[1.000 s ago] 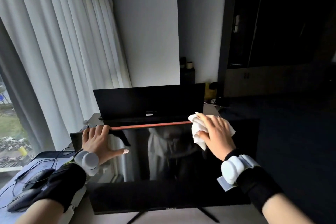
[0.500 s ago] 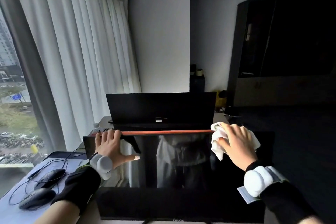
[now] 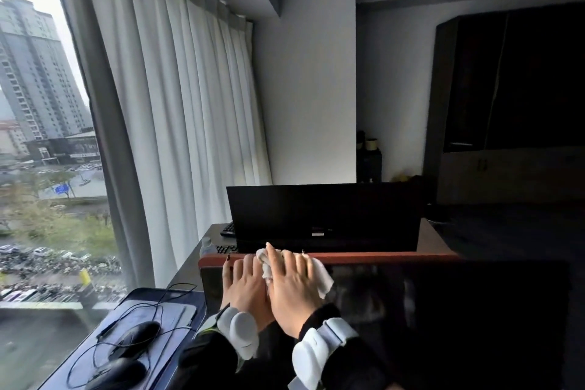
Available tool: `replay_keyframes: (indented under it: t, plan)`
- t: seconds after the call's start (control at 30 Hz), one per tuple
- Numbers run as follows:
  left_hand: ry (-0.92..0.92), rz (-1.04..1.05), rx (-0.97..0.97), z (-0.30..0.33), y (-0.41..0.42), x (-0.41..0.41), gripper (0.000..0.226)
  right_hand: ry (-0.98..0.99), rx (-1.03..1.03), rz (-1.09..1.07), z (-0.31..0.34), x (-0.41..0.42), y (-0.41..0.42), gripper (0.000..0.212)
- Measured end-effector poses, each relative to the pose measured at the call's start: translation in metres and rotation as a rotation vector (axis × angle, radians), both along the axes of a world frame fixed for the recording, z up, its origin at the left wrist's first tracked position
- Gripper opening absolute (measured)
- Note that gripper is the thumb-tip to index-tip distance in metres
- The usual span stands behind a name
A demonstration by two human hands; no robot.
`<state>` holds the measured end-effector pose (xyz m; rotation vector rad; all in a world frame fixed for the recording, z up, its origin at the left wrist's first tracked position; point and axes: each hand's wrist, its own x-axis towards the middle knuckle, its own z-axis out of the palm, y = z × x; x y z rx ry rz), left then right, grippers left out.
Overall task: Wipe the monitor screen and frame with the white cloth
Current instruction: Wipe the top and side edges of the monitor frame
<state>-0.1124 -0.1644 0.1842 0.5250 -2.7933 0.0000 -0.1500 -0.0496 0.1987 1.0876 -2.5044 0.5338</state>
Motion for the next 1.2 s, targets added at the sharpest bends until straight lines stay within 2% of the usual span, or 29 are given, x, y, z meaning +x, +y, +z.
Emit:
replay_keyframes:
  t: [0.07, 0.2, 0.33, 0.53, 0.67, 0.87, 1.03, 1.2]
  plan:
    - [0.022, 0.000, -0.012, -0.001, -0.003, 0.000, 0.087, -0.059, 0.003, 0.005, 0.000, -0.002, -0.006, 0.062]
    - [0.079, 0.002, -0.023, -0.001, 0.000, -0.004, 0.102, -0.046, 0.008, 0.048, 0.001, -0.014, 0.008, 0.062]
    - [0.191, -0.036, -0.032, -0.008, 0.003, -0.003, 0.096, -0.055, -0.009, 0.066, 0.002, -0.021, 0.031, 0.061]
    - [0.087, 0.017, -0.054, 0.003, 0.002, 0.005, 0.099, -0.004, -0.052, 0.011, 0.002, -0.035, 0.084, 0.062]
    - [0.118, 0.022, -0.070, 0.006, 0.012, 0.006, 0.097, 0.041, -0.092, -0.056, -0.005, -0.056, 0.155, 0.063]
    - [0.130, 0.065, -0.105, 0.009, 0.016, 0.004, 0.111, 0.170, -0.135, -0.230, -0.013, -0.089, 0.261, 0.060]
    - [0.115, 0.092, -0.069, 0.010, 0.021, 0.002, 0.116, 0.129, -0.147, -0.350, -0.014, -0.112, 0.331, 0.057]
    - [-0.041, 0.111, -0.074, 0.030, 0.035, 0.004, 0.125, 0.075, -0.219, -0.366, -0.012, -0.125, 0.362, 0.048]
